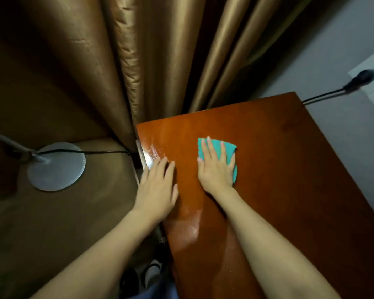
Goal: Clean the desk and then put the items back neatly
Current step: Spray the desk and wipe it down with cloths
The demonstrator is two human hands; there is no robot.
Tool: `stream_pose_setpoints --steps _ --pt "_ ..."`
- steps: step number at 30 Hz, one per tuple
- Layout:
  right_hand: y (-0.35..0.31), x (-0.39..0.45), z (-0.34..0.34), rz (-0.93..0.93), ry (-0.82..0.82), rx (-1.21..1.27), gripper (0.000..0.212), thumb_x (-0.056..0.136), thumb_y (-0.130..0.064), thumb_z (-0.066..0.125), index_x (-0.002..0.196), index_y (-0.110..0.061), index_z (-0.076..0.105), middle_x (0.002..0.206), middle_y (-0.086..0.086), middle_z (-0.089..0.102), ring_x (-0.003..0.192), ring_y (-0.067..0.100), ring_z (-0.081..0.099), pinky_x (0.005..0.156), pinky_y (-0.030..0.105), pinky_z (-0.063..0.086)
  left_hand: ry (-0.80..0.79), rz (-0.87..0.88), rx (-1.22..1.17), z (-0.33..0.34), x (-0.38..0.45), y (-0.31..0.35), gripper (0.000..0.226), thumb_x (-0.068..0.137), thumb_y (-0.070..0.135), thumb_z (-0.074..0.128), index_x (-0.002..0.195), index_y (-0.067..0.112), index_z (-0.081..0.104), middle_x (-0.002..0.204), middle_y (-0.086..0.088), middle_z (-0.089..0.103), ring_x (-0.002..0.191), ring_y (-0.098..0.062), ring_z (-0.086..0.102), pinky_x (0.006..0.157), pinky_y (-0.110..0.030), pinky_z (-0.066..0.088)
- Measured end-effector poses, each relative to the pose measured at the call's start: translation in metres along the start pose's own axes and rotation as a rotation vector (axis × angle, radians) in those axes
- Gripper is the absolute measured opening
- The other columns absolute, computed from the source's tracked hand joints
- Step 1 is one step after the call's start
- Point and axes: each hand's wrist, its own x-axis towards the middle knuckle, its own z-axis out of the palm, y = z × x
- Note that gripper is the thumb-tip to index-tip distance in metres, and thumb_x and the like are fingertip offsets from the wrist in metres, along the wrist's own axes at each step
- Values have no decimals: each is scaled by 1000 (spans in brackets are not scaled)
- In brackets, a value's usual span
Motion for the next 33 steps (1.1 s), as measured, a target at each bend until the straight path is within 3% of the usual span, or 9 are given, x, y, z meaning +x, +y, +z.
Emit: stream_pose_setpoints --steps 3,5,8,11,13,18,24,30,33 --pt "-6 -14 11 -92 62 -23 56 97 -42 16 152 -28 13 159 -6 14 146 30 13 111 61 13 -13 65 42 22 4 21 58 78 34 60 126 1 57 128 -20 58 121 -36 54 99 -52 40" --pt "14 -38 20 -185 55 -81 58 92 -41 24 147 -26 30 152 -4 34 139 30 33 105 60 30 -51 58 70 32 6 33 61 79 40 47 127 2 57 131 -20 55 123 -36 52 98 -55 40" --pt "67 -62 24 -97 25 -49 58 91 -41 29 147 -24 28 150 -4 39 137 29 38 103 59 33 -87 11 97 48 13 48 72 86 50 26 140 4 41 147 -19 37 136 -36 35 104 -63 27" --pt "106 -59 18 -8 8 -32 59 94 -44 17 150 -27 10 156 -7 20 144 28 22 109 57 24 -143 -9 120 59 27 65 82 79 67 -4 145 18 -13 152 -10 -20 141 -32 -18 106 -64 -10" --pt "121 -47 15 31 14 -11 58 91 -48 2 146 -32 -7 156 -13 -4 147 24 1 114 55 8 -158 38 143 62 39 75 84 70 71 -16 138 23 -30 144 -7 -36 133 -31 -34 104 -64 -18" --pt "127 -15 4 215 32 56 55 101 -46 11 146 -34 -17 156 -13 -18 145 23 -17 115 54 -5 -162 137 202 61 78 103 88 69 77 -15 140 27 -29 151 -8 -32 138 -34 -31 104 -68 -13" --pt "165 -23 4 53 10 22 55 86 -52 -11 138 -40 -24 146 -20 -28 141 16 -23 117 54 -2 -176 143 219 54 108 131 88 80 79 9 147 30 -20 155 -7 -27 140 -33 -28 103 -69 -14" --pt "178 19 -12 370 34 168 55 101 -44 14 148 -36 -14 156 -17 -18 145 23 -17 113 56 -7 -151 179 216 56 139 155 87 79 79 6 147 31 -19 155 -7 -26 140 -34 -28 101 -70 -16" --pt "178 6 -7 193 33 105 51 98 -48 2 142 -37 -22 150 -19 -26 144 21 -20 115 55 -7 -126 176 215 60 151 169 86 80 79 7 148 31 -17 156 -8 -24 140 -35 -27 102 -70 -14"
